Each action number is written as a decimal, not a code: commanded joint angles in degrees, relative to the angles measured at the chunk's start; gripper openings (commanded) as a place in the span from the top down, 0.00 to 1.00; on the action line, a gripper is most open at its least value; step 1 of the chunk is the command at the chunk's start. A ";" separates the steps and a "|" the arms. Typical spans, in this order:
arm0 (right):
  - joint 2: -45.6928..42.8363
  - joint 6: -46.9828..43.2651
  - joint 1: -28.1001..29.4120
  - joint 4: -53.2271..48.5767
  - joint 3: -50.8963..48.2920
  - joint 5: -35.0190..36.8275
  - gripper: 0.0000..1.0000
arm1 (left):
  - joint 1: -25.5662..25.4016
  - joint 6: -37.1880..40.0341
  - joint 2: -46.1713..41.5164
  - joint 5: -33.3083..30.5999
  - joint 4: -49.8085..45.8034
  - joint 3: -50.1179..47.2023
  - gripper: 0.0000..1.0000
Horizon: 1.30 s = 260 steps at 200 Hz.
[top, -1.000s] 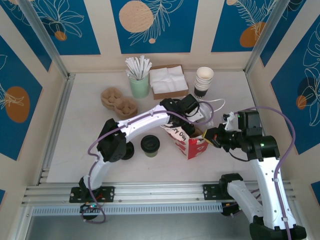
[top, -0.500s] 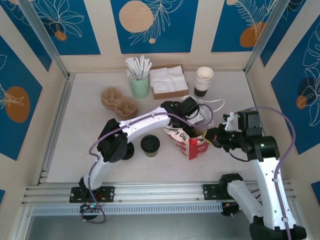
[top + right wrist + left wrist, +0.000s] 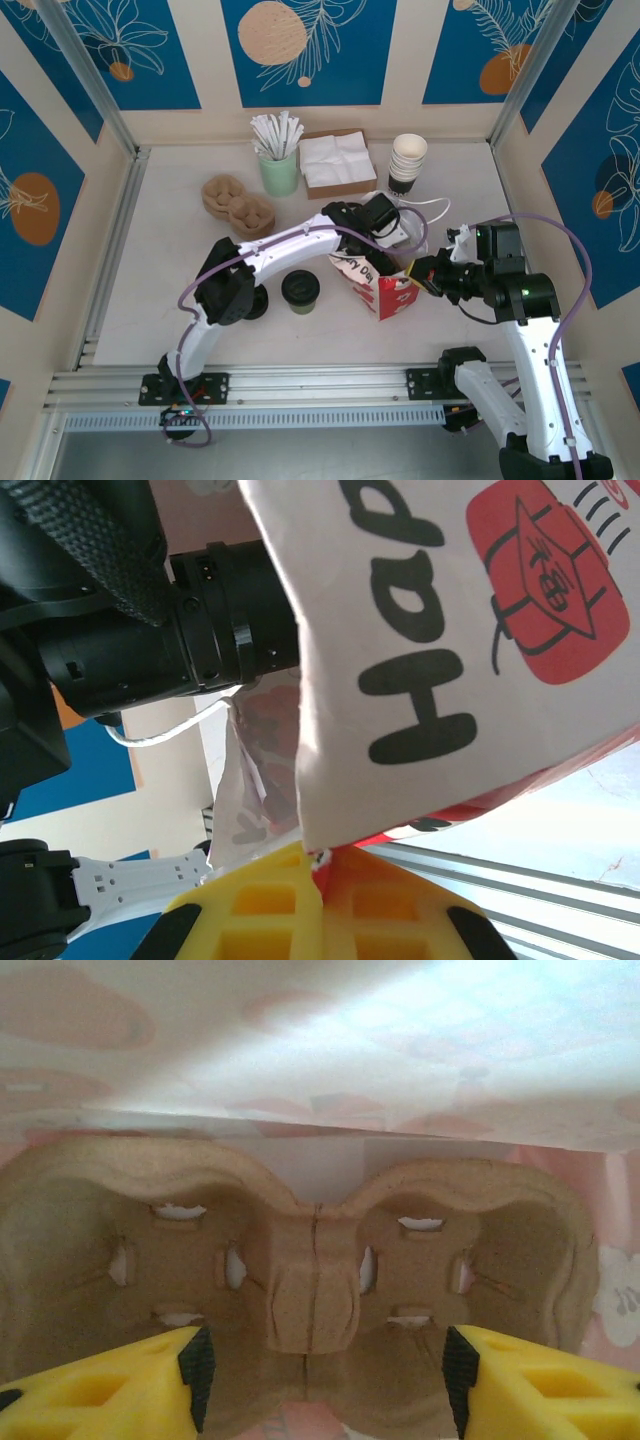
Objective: Pack the takeout coffee
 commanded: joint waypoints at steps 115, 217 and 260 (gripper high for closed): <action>-0.64 2.85 -2.13 -0.96 1.99 3.01 1.00 | -0.62 0.31 -5.96 5.81 -11.61 15.56 0.23; -0.77 8.50 -3.98 4.47 0.96 -1.61 1.00 | -0.36 -6.16 -11.40 7.78 -3.43 21.74 0.24; -1.11 13.07 -4.07 7.34 -1.21 -2.73 1.00 | -0.23 -7.48 -14.29 2.17 -3.90 21.85 0.24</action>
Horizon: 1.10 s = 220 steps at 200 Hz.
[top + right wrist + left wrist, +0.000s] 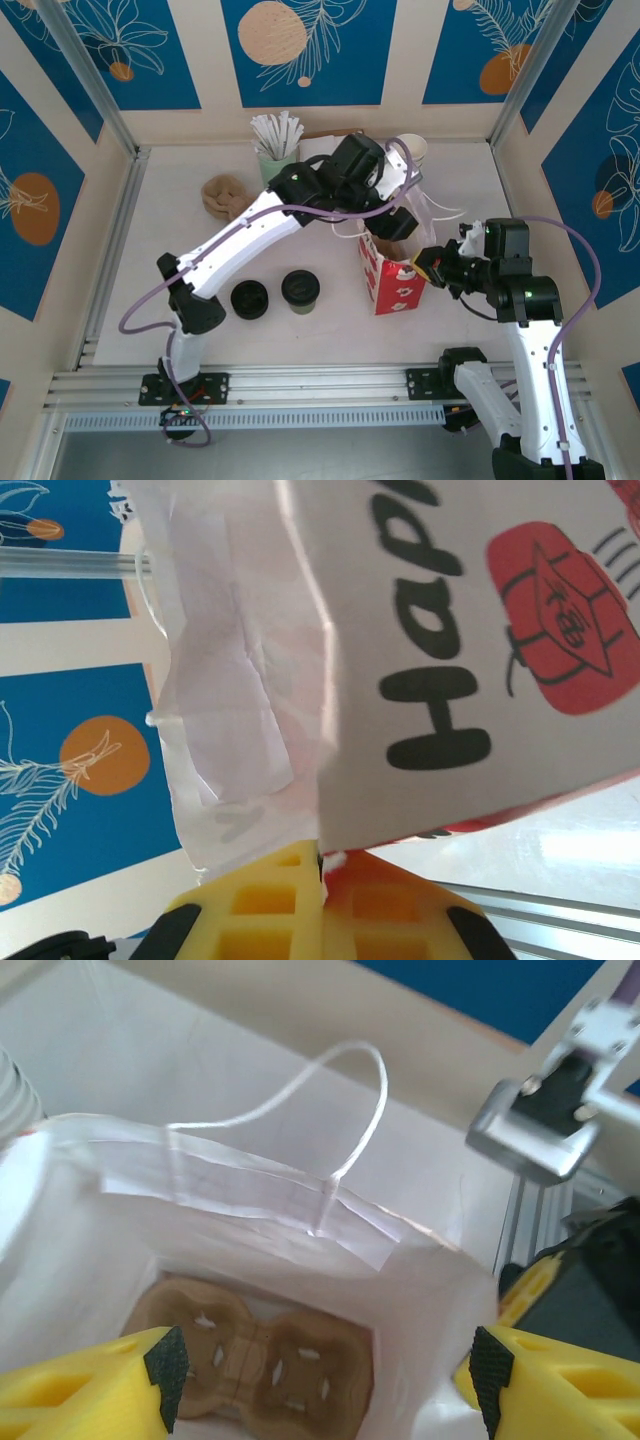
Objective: Pack the takeout coffee
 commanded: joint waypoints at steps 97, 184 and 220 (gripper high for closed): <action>0.10 -2.43 -0.33 -3.22 2.61 -1.65 0.61 | 0.26 -3.75 -16.05 -12.67 2.95 -16.43 0.24; 1.94 -16.52 -0.60 -14.15 21.21 7.92 0.57 | 0.43 -6.99 -33.65 -28.14 5.52 -37.29 0.22; 4.87 -17.46 -0.55 -12.26 26.17 6.06 0.57 | 0.44 -9.12 -41.76 -31.95 5.84 -46.56 0.19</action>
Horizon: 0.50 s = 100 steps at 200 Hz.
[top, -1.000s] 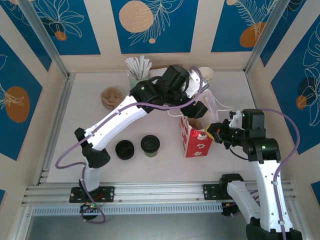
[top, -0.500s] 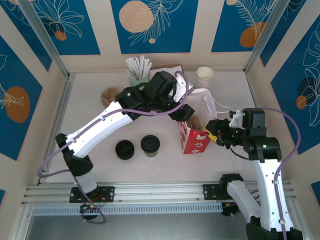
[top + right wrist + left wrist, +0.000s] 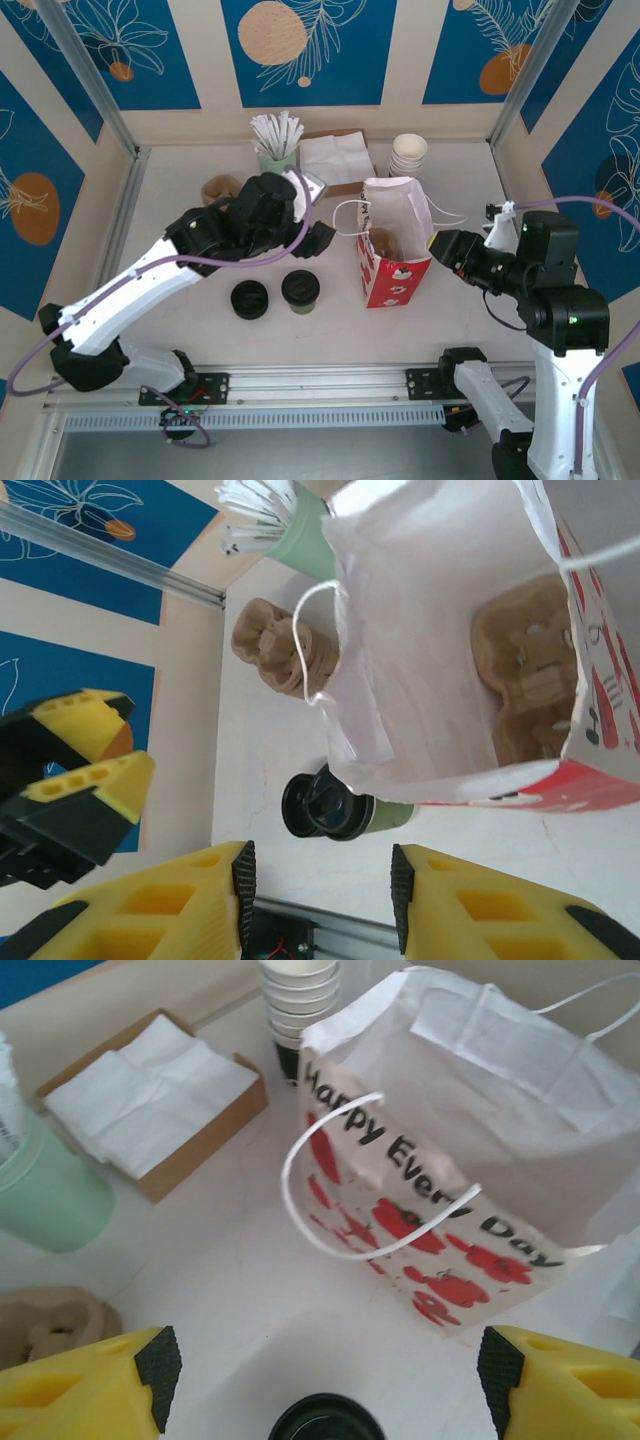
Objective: Pack the takeout coffee
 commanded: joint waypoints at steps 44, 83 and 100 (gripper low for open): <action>7.36 -3.91 -0.10 -0.84 8.74 3.08 0.57 | 0.26 -6.20 -13.38 -6.56 1.69 -15.73 0.16; 13.40 -9.24 -0.05 0.00 10.59 9.77 0.56 | 0.27 -10.08 -17.98 -7.81 1.91 -22.75 0.15; 16.74 -12.23 -0.05 2.36 9.57 11.97 0.52 | 0.30 -10.69 -18.96 -6.99 2.59 -25.02 0.15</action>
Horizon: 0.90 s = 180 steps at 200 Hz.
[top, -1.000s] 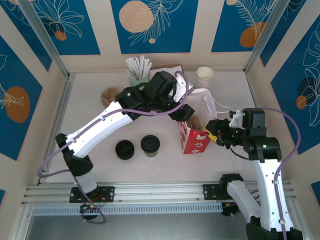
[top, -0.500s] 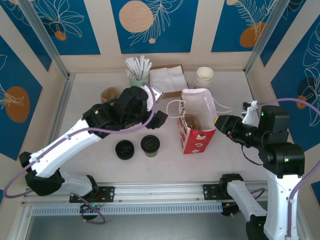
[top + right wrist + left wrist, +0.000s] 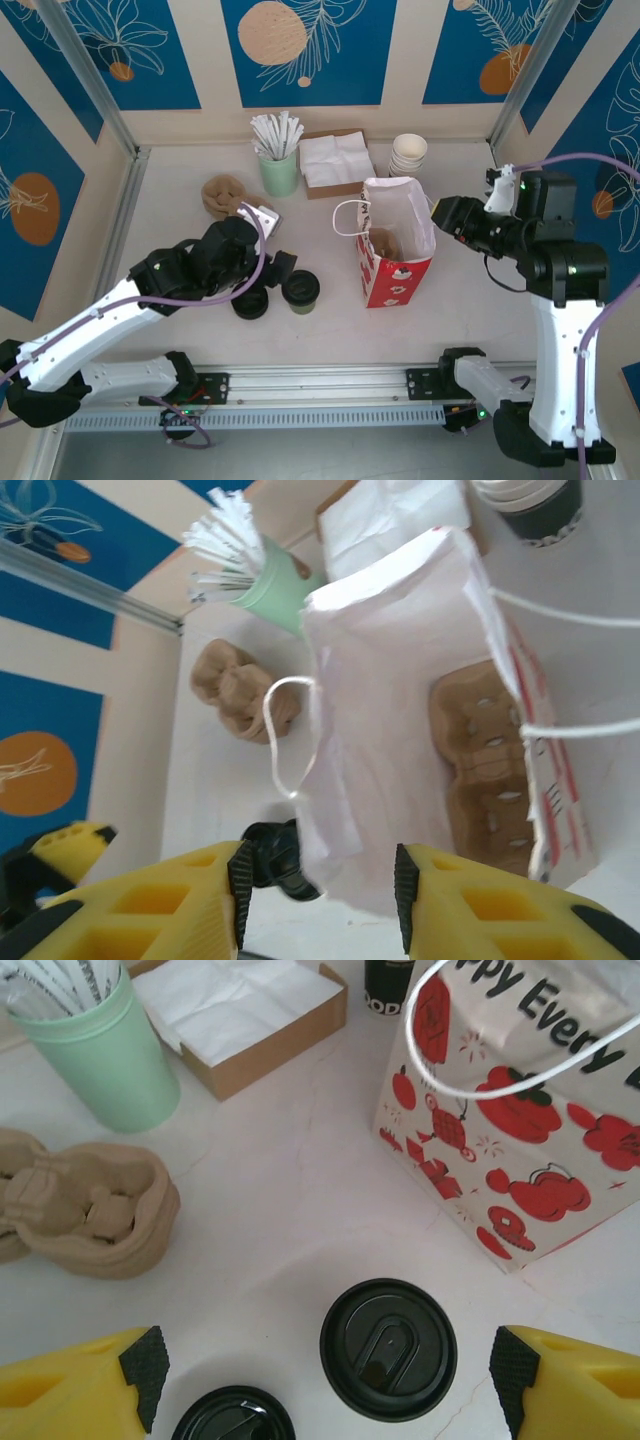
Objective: Pack the takeout coffee
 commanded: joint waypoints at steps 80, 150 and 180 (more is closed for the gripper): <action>19.84 -16.61 -0.05 8.37 1.92 4.26 0.50 | 0.26 -0.96 0.81 1.34 0.80 -1.48 0.14; 26.52 -21.79 0.39 7.15 2.30 6.42 0.48 | 0.26 0.26 1.57 0.38 0.98 0.10 0.12; 30.23 -20.82 1.36 6.21 3.22 4.69 0.51 | 0.26 0.51 2.93 0.48 0.71 1.71 0.12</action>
